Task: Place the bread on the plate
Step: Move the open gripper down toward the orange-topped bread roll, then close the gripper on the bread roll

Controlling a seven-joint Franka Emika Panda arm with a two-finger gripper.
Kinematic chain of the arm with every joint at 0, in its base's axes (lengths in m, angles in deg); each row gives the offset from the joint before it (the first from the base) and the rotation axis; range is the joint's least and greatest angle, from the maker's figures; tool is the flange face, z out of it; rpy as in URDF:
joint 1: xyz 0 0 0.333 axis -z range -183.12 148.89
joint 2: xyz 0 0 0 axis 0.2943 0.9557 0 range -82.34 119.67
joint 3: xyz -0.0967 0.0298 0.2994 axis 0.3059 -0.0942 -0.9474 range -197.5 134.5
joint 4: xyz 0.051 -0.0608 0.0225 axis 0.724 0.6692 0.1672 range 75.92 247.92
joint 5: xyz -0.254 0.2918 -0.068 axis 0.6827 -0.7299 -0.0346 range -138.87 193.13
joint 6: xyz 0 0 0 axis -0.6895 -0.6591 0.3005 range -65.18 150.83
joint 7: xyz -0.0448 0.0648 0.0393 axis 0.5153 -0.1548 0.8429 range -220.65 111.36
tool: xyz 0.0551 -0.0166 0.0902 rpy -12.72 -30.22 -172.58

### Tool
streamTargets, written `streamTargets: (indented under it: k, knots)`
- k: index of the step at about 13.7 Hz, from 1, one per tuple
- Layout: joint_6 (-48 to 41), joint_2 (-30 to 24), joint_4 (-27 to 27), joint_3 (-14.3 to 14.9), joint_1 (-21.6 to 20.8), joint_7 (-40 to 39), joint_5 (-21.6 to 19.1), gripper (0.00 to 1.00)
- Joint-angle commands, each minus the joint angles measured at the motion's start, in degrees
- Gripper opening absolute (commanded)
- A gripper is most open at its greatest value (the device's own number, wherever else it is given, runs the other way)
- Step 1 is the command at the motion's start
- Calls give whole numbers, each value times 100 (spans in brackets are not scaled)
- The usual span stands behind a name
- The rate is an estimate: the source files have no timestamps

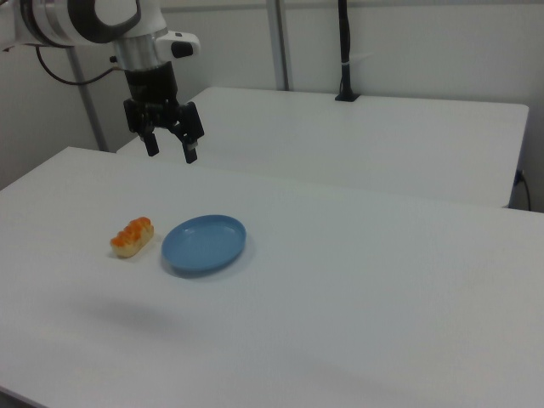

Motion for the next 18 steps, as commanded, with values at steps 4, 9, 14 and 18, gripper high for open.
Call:
streamTargets:
  k: [4, 9, 14, 18]
  knots:
    - [49, -15, 122, -31, -78, 2, -76, 100]
    - [837, 598, 79, -58, -805, 1262, -269, 100]
    - [1797, 1452, 78, -58, -1703, 2224, -173, 100]
    - [2605, 2225, 70, -58, -2196, 2383, -67, 100]
